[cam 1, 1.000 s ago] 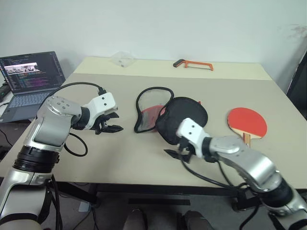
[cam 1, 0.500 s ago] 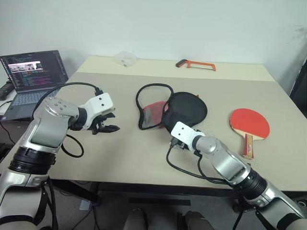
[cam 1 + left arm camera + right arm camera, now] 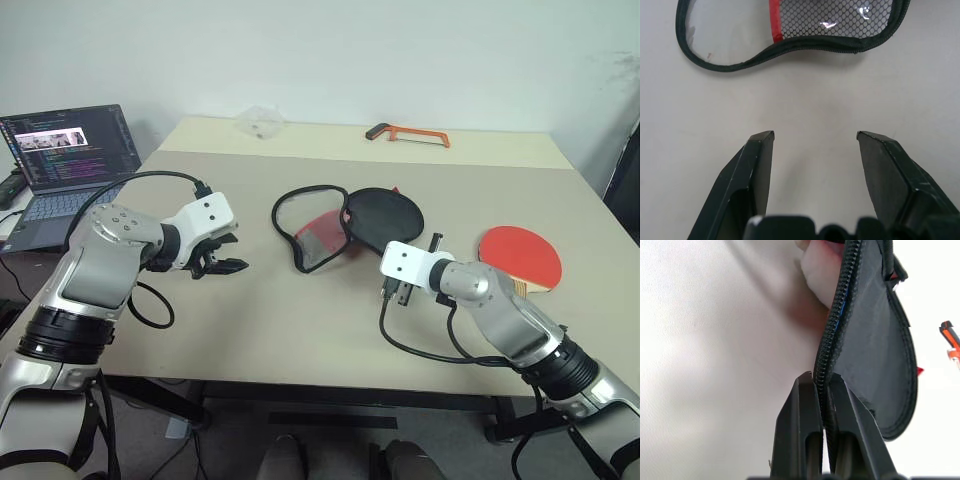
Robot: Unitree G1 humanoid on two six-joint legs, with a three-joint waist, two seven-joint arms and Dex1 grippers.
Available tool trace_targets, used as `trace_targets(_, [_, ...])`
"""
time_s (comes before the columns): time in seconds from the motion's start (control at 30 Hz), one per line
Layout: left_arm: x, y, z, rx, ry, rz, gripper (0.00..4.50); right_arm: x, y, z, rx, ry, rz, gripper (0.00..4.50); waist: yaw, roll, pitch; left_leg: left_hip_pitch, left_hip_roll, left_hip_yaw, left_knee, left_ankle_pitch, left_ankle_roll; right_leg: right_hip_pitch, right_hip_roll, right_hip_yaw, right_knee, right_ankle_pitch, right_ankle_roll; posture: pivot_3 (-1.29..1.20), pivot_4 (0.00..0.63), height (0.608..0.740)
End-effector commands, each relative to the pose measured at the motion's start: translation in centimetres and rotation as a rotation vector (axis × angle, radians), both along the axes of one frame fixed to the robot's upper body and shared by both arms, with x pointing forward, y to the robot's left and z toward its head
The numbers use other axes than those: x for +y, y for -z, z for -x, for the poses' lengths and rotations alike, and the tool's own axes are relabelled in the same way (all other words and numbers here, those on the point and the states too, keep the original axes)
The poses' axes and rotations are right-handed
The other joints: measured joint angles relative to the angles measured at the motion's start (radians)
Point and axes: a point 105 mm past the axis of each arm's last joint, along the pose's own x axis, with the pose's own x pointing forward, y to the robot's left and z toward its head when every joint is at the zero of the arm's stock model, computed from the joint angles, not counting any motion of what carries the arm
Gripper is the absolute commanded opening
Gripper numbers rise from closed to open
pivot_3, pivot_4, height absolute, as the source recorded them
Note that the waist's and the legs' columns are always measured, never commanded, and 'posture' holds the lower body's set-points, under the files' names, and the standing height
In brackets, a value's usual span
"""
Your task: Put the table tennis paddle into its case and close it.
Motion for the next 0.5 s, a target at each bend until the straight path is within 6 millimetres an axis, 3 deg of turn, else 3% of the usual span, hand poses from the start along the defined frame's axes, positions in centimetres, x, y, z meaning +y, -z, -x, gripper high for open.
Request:
trace_targets(0.03, [-0.2,-1.5,-0.3,-0.061,0.015,-0.002,2.89,-1.1,-0.8,0.0,-0.045,-0.008,0.034,0.05,0.000,0.000,0.000,0.000,0.000,0.000,0.000,0.000,0.000,0.000,0.000,0.000,0.000,0.000,0.000,0.00,0.150,0.740])
trace_targets(0.37, [-0.2,-1.4,-0.5,-0.059,0.019,-0.012,2.89,-6.6,-0.4,0.6,-0.036,0.051,0.222,0.05,0.002,0.000,0.000,0.000,0.000,0.001,0.000,0.000,0.000,0.000,-0.001,0.000,0.000,0.000,0.000,0.00,0.150,0.740])
trace_targets(0.5, [-0.4,-1.3,-0.6,-0.057,0.032,-0.013,2.89,-7.9,-0.3,0.7,-0.043,0.068,0.265,0.05,0.001,0.000,0.000,0.000,0.000,0.001,0.000,0.000,0.000,0.000,-0.001,0.000,0.000,0.000,0.000,0.00,0.150,0.740])
